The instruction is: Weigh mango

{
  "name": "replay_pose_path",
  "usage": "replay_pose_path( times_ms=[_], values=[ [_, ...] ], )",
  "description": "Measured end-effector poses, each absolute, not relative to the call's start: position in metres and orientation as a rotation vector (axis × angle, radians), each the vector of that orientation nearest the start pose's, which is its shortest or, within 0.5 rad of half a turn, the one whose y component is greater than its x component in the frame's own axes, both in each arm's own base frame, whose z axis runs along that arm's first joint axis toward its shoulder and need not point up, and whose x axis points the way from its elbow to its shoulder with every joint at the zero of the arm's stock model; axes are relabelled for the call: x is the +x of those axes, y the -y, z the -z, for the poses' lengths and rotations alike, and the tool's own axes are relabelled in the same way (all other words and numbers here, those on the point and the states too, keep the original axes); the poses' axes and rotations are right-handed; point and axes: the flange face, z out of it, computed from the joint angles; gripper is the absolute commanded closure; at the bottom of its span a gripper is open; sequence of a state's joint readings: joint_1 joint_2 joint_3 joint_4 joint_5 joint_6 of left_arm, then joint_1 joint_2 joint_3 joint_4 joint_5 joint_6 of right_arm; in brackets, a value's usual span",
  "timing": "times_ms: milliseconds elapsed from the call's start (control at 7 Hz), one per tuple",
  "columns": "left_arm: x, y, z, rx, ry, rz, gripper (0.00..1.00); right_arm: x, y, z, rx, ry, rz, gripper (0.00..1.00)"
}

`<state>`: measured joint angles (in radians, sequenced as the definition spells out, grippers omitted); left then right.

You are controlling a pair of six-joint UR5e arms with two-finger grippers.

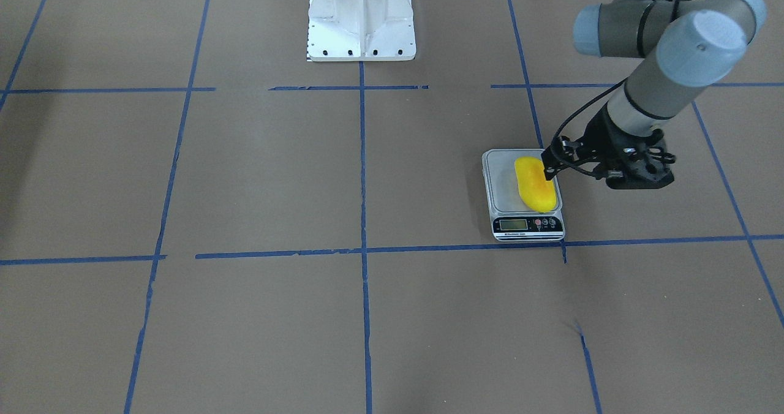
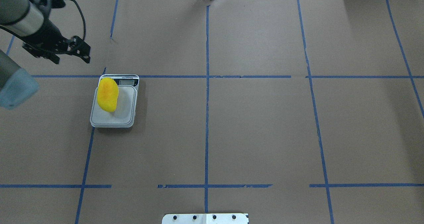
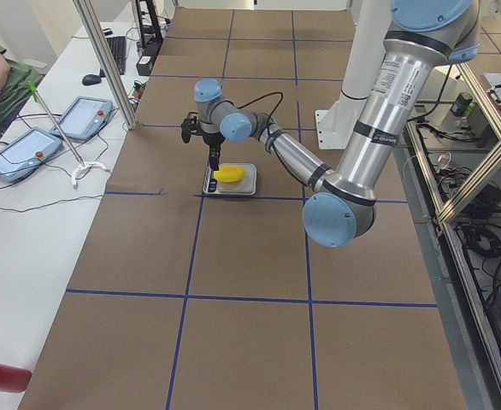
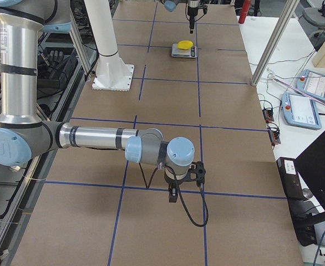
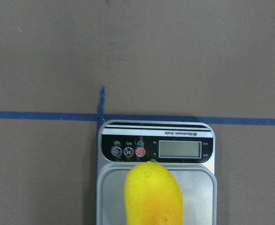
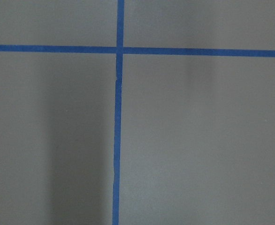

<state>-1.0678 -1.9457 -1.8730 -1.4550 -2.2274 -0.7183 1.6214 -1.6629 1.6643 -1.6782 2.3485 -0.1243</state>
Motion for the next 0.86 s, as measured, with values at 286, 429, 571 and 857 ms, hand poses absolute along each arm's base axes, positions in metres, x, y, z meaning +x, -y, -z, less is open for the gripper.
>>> replay_pose_path(
  times_ms=[286,429,571,857],
  values=[
    [0.104,0.565,-0.366,0.138,-0.747,-0.052,0.00,0.086,0.441,-0.666,-0.032,0.783,0.029,0.00],
    [0.054,0.561,-0.411,0.133,-0.723,-0.092,0.00,0.086,0.441,-0.667,-0.033,0.783,0.028,0.00],
    [0.012,0.552,-0.471,0.104,-0.727,-0.132,0.00,0.086,0.440,-0.667,-0.033,0.783,0.028,0.00],
    [-0.041,0.535,-0.579,0.066,-0.759,-0.176,0.00,0.086,0.440,-0.667,-0.033,0.783,0.028,0.00]
  ],
)
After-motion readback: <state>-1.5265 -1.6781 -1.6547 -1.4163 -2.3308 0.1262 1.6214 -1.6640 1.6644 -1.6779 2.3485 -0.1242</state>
